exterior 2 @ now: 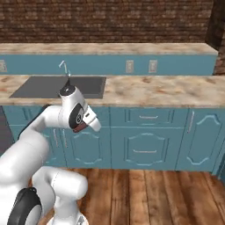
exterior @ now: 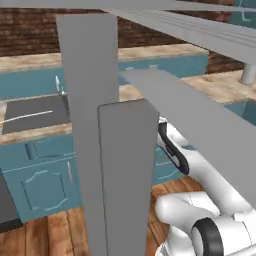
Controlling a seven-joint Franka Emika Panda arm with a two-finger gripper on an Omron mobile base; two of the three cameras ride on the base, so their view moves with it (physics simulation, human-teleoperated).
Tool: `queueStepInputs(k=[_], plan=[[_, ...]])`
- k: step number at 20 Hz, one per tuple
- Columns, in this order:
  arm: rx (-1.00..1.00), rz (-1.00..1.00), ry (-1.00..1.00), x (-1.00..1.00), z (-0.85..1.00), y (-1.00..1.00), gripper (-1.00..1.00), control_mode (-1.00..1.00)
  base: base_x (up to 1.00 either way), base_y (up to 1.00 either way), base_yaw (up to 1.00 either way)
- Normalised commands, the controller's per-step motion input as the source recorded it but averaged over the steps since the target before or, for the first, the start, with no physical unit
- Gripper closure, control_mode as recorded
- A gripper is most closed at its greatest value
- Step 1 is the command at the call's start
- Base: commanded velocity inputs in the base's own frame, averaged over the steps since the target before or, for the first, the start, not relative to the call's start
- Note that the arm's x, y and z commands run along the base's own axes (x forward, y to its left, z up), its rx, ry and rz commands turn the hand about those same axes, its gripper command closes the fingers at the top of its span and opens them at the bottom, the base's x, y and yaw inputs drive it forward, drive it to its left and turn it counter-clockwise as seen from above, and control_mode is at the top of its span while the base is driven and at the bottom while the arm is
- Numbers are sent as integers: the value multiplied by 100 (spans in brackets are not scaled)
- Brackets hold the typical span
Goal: Retrieve the sausage and cheese from the fridge and place them on the cutting board on the counter.
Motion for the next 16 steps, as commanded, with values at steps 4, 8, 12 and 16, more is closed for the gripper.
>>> queueStepInputs(k=[4,8,12,16], plan=[[0,0,0,0,0,0,100,100,39,7,65],[0,0,0,0,0,0,100,100,41,5,66],[0,0,0,0,0,0,100,100,56,6,53],[0,0,0,0,0,0,100,100,85,11,19]])
